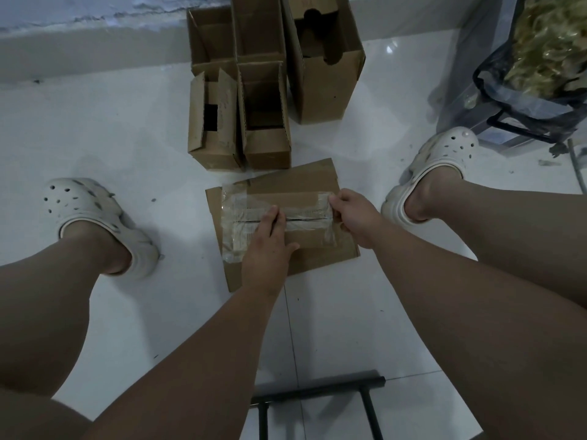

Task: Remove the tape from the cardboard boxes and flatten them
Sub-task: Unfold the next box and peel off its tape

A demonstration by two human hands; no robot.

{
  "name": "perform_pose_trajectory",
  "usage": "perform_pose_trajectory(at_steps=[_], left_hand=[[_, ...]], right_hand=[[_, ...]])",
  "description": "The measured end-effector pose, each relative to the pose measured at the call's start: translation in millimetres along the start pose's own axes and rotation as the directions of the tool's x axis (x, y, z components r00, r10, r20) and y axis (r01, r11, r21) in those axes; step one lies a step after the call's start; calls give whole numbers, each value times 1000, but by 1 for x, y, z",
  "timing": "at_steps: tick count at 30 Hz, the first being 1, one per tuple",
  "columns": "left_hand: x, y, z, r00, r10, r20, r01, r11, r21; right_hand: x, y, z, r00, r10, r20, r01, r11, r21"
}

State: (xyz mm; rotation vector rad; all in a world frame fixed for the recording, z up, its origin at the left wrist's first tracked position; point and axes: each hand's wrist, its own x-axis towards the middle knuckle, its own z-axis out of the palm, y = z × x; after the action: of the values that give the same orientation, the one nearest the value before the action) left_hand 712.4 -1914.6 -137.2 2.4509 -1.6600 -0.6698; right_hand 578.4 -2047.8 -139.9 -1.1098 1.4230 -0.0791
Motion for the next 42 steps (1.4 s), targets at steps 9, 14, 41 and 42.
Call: perform_pose_trajectory(at_steps=[9, 14, 41, 42], left_hand=[[5, -1, -7, 997, -41, 65, 48, 994, -102], [2, -4, -4, 998, -29, 56, 34, 996, -82], [3, 3, -6, 995, -44, 94, 53, 994, -99], [4, 4, -6, 994, -45, 96, 55, 993, -106]], right_hand=[[-2, -16, -8, 971, 193, 139, -215, 964, 157], [-7, -18, -11, 944, 304, 125, -321, 935, 153], [-35, -11, 7, 979, 200, -48, -203, 904, -377], [-38, -8, 9, 979, 191, -72, -204, 918, -340]])
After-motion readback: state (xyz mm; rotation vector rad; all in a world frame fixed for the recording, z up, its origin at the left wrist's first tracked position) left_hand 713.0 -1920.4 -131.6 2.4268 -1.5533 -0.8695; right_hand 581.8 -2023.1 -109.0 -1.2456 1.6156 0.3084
